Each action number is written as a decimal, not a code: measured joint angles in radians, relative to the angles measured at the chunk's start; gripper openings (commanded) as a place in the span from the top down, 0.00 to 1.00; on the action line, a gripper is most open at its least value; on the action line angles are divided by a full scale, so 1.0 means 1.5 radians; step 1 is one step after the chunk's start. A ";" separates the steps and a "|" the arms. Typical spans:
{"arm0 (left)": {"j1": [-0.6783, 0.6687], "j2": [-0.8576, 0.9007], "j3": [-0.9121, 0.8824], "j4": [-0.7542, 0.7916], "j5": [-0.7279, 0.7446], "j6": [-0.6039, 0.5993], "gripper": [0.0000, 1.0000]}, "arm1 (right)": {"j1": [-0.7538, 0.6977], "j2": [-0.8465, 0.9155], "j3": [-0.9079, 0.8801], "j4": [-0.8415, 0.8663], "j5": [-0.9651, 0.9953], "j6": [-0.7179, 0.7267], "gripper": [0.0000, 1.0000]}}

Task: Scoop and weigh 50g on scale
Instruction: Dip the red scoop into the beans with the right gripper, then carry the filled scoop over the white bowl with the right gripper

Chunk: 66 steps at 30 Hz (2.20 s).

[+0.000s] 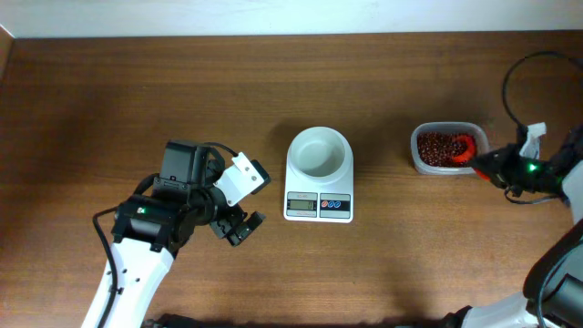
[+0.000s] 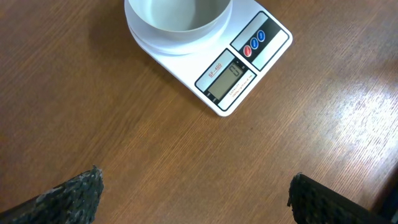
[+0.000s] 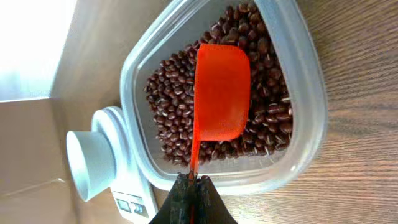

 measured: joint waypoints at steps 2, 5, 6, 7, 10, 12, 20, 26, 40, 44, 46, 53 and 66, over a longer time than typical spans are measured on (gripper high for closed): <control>0.000 0.000 0.000 0.000 0.000 0.000 0.01 | -0.011 0.000 0.000 -0.005 -0.030 -0.003 0.96; 0.000 0.000 0.000 0.000 0.000 0.000 0.01 | -0.022 0.000 0.000 -0.012 -0.064 -0.013 0.96; 0.000 0.000 0.000 0.000 0.000 0.000 0.01 | -0.026 0.000 0.000 -0.014 -0.069 -0.013 0.96; 0.000 0.000 0.000 0.000 0.000 0.000 0.01 | -0.028 0.000 0.000 -0.017 -0.075 -0.014 0.96; 0.000 0.000 0.000 0.000 0.000 0.000 0.01 | -0.028 0.000 0.000 -0.024 -0.084 -0.015 0.96; 0.000 0.000 0.000 0.000 0.000 0.000 0.01 | -0.028 0.000 0.000 -0.036 -0.089 -0.015 0.96; 0.000 0.000 0.000 0.000 0.000 0.000 0.01 | -0.028 0.000 -0.001 -0.060 -0.146 -0.016 0.96; 0.000 0.000 0.000 0.000 0.000 0.000 0.01 | -0.028 0.000 -0.001 -0.080 -0.180 -0.016 0.96; 0.000 0.000 0.000 0.000 0.000 0.000 0.01 | 0.059 0.000 -0.001 -0.104 -0.229 -0.016 0.96; 0.000 0.000 0.000 0.000 0.000 0.000 0.01 | 0.134 0.000 -0.001 -0.104 -0.239 -0.016 0.96; 0.000 0.000 0.000 0.000 0.000 0.000 0.01 | 0.169 0.000 -0.001 -0.104 -0.249 -0.016 0.96; 0.000 0.000 0.000 0.000 0.000 0.000 0.01 | 0.262 0.000 -0.001 -0.094 -0.289 -0.016 0.96; 0.000 0.000 0.000 0.000 0.000 0.000 0.01 | 0.374 0.000 -0.003 0.051 -0.301 0.039 0.96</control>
